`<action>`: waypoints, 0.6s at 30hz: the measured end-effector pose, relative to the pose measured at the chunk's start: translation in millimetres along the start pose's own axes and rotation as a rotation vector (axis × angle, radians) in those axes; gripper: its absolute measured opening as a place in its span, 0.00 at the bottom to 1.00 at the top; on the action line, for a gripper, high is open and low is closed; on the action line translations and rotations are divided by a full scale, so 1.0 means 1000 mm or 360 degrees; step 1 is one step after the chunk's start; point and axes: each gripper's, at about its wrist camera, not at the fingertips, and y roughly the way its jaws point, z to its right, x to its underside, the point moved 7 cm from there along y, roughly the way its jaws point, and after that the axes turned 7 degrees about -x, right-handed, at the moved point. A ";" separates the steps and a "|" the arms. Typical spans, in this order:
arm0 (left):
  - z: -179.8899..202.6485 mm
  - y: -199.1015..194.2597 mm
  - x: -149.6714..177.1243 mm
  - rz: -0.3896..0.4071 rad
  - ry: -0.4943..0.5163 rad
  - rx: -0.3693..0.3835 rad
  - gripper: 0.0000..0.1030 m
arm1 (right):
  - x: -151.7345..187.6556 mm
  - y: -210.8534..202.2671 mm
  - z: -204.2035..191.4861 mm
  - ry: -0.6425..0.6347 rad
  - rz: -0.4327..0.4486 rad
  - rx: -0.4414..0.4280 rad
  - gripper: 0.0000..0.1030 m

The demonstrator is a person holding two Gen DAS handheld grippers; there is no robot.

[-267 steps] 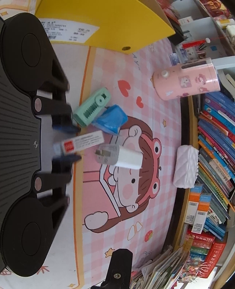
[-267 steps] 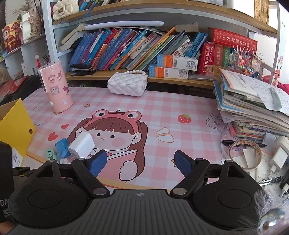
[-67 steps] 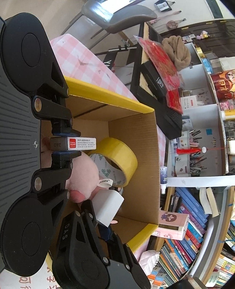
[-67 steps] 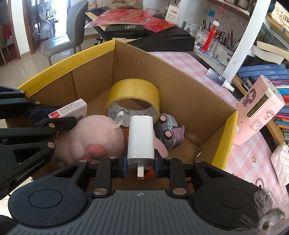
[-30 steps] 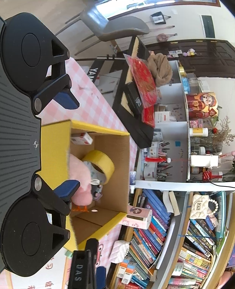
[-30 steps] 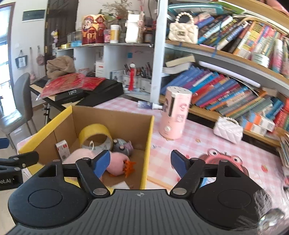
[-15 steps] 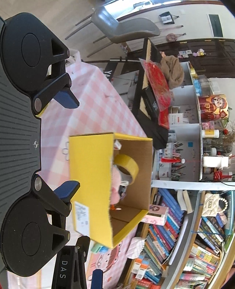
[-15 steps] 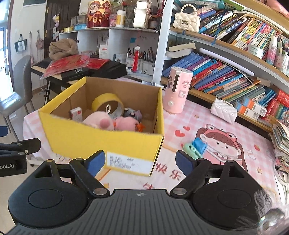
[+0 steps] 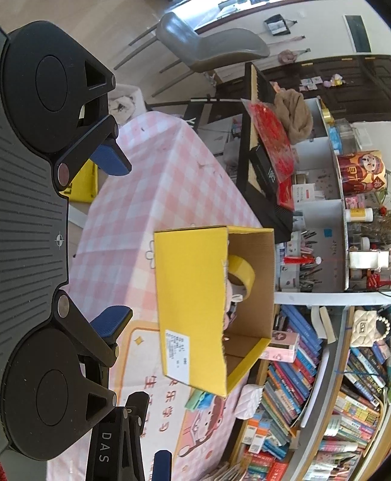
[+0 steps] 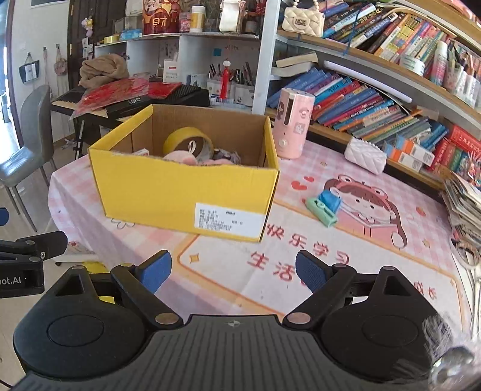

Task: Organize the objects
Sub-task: 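Withdraw both open tools up and away from the yellow box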

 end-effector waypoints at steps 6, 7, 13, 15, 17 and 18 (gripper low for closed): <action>0.000 -0.006 0.010 -0.0021 0.0034 0.0024 0.93 | 0.014 -0.011 -0.003 0.0030 -0.0010 0.0021 0.88; 0.001 -0.007 0.012 -0.0026 0.0039 0.0028 0.93 | 0.015 -0.012 -0.003 0.0036 -0.0012 0.0027 0.88; 0.008 -0.010 0.017 -0.0041 0.0077 0.0071 0.93 | 0.026 -0.020 0.000 0.0070 -0.0031 0.0068 0.89; 0.012 -0.010 0.018 -0.0043 0.0092 0.0091 0.93 | 0.029 -0.023 0.003 0.0083 -0.0038 0.0086 0.89; 0.016 -0.011 0.019 -0.0043 0.0105 0.0109 0.93 | 0.032 -0.025 0.007 0.0095 -0.0042 0.0104 0.89; 0.019 -0.011 0.019 -0.0043 0.0115 0.0120 0.93 | 0.033 -0.027 0.009 0.0102 -0.0043 0.0115 0.89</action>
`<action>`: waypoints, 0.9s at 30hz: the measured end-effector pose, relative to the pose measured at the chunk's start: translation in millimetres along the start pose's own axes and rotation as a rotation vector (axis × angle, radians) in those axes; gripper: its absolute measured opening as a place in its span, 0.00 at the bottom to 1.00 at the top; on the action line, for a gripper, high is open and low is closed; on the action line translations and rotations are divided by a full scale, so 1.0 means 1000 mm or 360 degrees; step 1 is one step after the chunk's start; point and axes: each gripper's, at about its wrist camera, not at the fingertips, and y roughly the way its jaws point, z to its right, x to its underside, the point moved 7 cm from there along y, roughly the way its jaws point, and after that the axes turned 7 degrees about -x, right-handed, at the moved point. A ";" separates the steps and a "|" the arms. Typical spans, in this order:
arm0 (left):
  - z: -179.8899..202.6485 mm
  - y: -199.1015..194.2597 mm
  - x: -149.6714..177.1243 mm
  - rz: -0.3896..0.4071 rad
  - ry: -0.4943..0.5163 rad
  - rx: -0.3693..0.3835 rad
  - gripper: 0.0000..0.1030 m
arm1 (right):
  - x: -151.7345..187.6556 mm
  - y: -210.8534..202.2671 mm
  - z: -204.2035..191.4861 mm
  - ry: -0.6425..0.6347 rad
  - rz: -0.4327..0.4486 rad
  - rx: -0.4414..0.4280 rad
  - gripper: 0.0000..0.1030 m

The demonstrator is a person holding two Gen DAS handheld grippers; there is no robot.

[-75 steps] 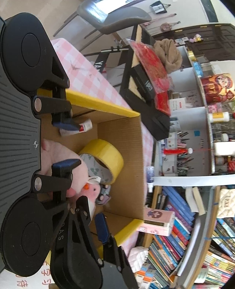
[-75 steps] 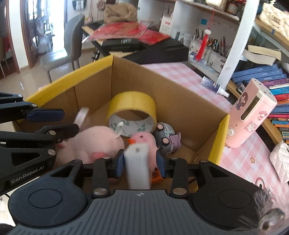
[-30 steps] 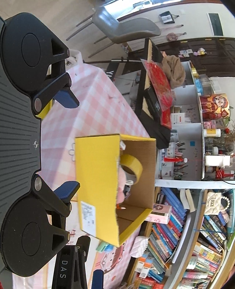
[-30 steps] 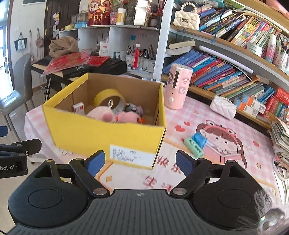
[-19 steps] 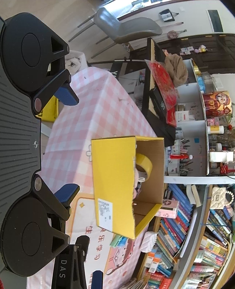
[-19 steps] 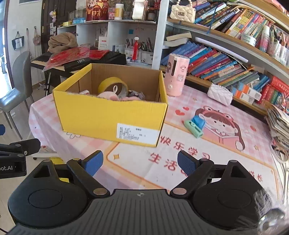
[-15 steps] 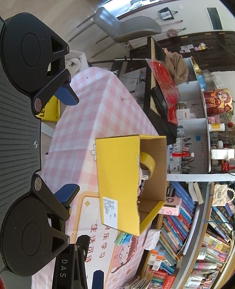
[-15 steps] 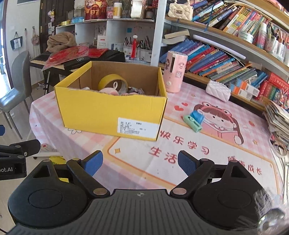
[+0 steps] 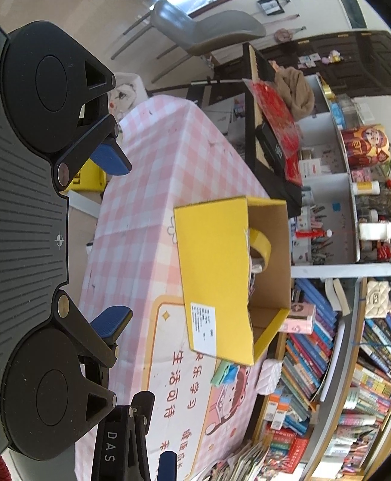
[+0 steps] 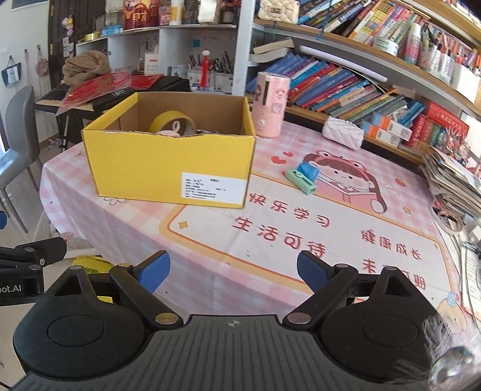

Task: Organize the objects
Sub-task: 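Withdraw both open tools up and away from the yellow box, then move both open tools toward the mint-green sharpener and blue cap on the mat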

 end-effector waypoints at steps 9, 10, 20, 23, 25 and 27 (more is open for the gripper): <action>0.034 0.003 -0.006 0.0012 0.0096 0.0111 0.93 | 0.011 -0.010 0.031 0.0088 -0.0008 0.0116 0.90; 0.040 0.004 -0.008 0.0017 0.0115 0.0131 0.93 | 0.013 -0.011 0.036 0.0103 -0.0009 0.0133 0.90; 0.092 0.008 -0.018 0.0049 0.0275 0.0283 0.93 | 0.028 -0.024 0.088 0.0277 -0.0016 0.0307 0.91; 0.105 0.011 -0.022 0.0045 0.0291 0.0311 0.93 | 0.030 -0.025 0.099 0.0298 -0.0023 0.0339 0.91; 0.115 0.014 -0.026 0.0043 0.0301 0.0330 0.93 | 0.030 -0.025 0.107 0.0304 -0.0028 0.0355 0.91; 0.124 0.015 -0.029 0.0046 0.0312 0.0344 0.93 | 0.030 -0.024 0.116 0.0314 -0.0033 0.0371 0.91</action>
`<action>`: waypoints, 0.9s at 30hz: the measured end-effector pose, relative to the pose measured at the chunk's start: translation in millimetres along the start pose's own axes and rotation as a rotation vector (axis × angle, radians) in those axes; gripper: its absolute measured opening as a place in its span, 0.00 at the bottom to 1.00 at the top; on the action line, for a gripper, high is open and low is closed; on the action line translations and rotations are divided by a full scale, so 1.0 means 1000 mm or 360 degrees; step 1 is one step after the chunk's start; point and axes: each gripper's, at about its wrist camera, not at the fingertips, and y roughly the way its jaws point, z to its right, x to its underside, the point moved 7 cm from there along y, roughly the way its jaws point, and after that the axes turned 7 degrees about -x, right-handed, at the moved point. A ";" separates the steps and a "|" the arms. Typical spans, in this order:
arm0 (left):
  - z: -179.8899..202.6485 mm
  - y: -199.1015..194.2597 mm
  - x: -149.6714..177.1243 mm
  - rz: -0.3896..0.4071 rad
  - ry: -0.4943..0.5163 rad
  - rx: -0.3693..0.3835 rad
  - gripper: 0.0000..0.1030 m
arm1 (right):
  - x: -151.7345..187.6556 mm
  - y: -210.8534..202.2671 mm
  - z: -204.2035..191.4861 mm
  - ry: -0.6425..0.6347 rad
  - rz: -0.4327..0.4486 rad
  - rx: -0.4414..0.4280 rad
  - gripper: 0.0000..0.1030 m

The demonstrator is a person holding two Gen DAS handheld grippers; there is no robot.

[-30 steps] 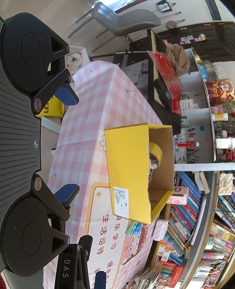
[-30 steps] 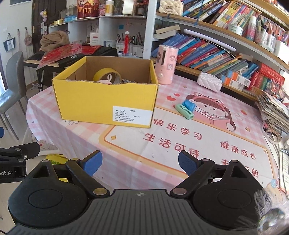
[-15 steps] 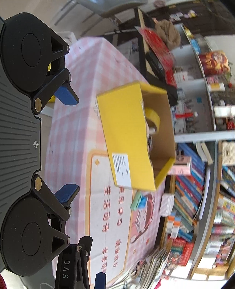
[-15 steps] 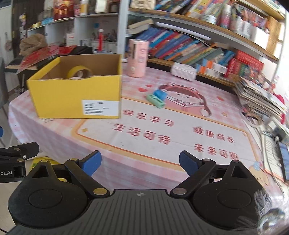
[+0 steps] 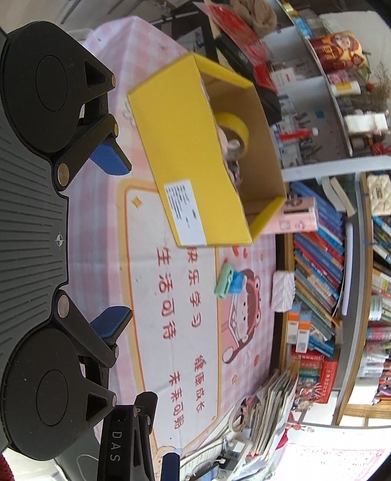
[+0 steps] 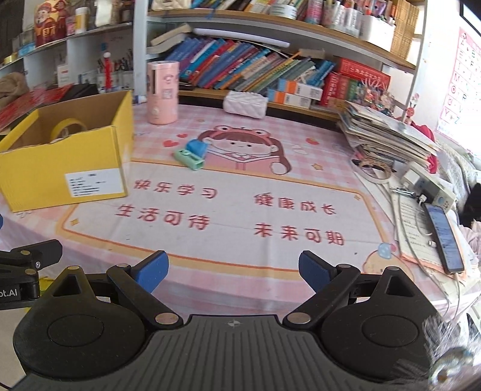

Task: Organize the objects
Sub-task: 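Move both open tools toward the mint-green sharpener and blue cap on the mat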

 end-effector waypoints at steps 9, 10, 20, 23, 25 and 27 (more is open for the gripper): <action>0.030 0.024 -0.024 -0.0009 0.0019 0.0028 0.93 | -0.021 0.022 0.033 0.0002 -0.0019 0.0026 0.91; 0.033 0.026 -0.027 -0.0009 0.0020 0.0028 0.93 | -0.023 0.024 0.036 0.0001 -0.0021 0.0025 0.91; 0.055 0.055 -0.050 -0.0044 -0.0018 0.0006 0.93 | -0.050 0.058 0.060 -0.0056 -0.0049 -0.0011 0.91; 0.063 0.063 -0.056 -0.0050 -0.0022 0.0002 0.93 | -0.057 0.068 0.069 -0.0067 -0.0057 -0.0019 0.91; 0.068 0.067 -0.061 -0.0054 -0.0023 -0.0001 0.93 | -0.061 0.073 0.075 -0.0069 -0.0059 -0.0023 0.91; 0.073 0.071 -0.065 -0.0058 -0.0026 -0.0004 0.93 | -0.065 0.079 0.081 -0.0072 -0.0061 -0.0028 0.91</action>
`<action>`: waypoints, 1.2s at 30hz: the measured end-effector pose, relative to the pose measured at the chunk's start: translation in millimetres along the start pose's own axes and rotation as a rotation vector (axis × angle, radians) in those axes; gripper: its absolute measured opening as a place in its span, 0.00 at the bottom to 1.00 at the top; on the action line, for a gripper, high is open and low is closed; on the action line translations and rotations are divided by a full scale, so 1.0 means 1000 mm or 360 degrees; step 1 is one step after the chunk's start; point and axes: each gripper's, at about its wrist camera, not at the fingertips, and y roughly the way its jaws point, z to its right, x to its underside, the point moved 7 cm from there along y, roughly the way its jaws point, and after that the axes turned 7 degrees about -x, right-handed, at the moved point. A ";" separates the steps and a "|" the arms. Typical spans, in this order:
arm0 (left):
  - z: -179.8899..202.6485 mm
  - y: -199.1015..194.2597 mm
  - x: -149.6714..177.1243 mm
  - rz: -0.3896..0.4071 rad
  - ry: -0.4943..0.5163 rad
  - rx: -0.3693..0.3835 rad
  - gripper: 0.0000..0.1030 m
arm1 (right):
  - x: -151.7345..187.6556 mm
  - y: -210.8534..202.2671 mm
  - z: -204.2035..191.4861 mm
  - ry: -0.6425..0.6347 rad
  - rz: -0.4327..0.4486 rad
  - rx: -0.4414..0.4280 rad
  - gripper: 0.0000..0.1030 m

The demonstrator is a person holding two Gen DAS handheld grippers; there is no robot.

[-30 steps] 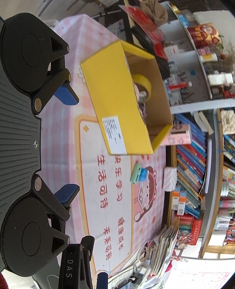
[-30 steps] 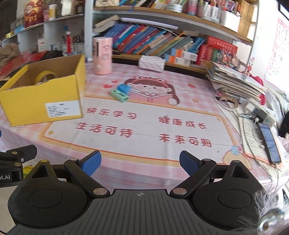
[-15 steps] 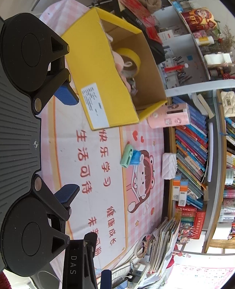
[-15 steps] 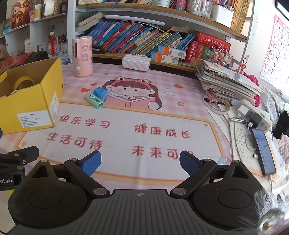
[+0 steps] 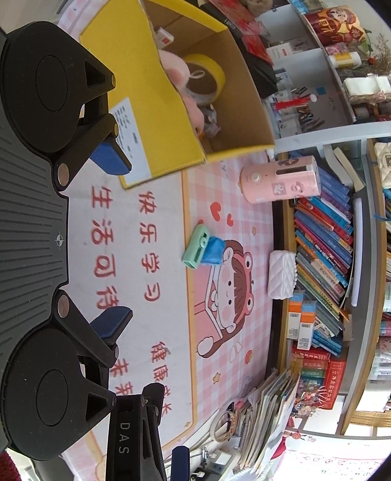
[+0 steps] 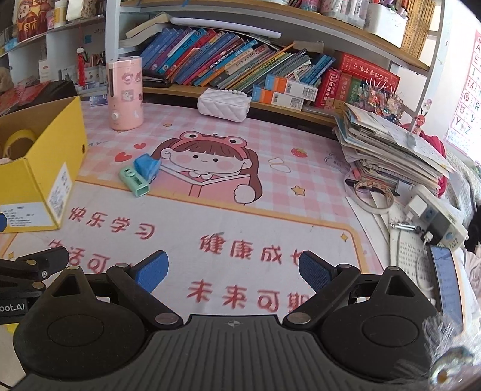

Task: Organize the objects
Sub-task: 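Move both open tools toward the mint-green sharpener and blue cap on the mat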

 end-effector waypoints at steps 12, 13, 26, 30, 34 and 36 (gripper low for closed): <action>0.026 0.020 -0.021 -0.0022 -0.0024 -0.0033 0.93 | -0.020 0.030 0.031 -0.0029 -0.0008 -0.0063 0.91; 0.028 0.021 -0.022 -0.0027 -0.0026 -0.0039 0.93 | -0.021 0.031 0.032 -0.0031 -0.0009 -0.0070 0.91; 0.041 0.033 -0.042 0.0008 -0.0063 -0.0113 0.93 | -0.045 0.051 0.050 0.0007 0.0064 -0.0224 0.89; 0.045 0.040 -0.053 0.0039 -0.0044 -0.0136 0.92 | -0.061 0.058 0.055 0.0023 0.0122 -0.0265 0.88; 0.048 0.053 -0.060 0.0036 -0.0054 -0.0183 0.90 | -0.078 0.070 0.060 0.0045 0.0155 -0.0307 0.83; 0.050 0.062 -0.064 0.0028 -0.0062 -0.0198 0.82 | -0.086 0.076 0.061 0.0044 0.0170 -0.0326 0.83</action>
